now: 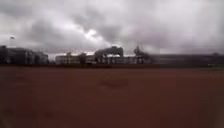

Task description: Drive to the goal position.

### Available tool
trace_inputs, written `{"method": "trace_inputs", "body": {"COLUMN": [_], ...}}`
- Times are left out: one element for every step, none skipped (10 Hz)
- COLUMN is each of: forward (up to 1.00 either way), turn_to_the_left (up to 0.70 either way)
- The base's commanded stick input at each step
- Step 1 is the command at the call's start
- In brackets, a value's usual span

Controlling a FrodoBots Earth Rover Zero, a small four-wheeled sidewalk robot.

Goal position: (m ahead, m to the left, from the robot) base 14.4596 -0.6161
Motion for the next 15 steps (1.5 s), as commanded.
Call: {"method": "trace_inputs", "body": {"forward": [0.7, 0.7, 0.7, 0.7, 0.7, 0.7, 0.7, 0.7, 0.7, 0.7, 0.7, 0.7, 0.7, 0.7, 0.7], "turn_to_the_left": [0.0, 0.0, 0.0, 0.0, 0.0, 0.0, 0.0, 0.0, 0.0, 0.0, 0.0, 0.0, 0.0, 0.0, 0.0]}}
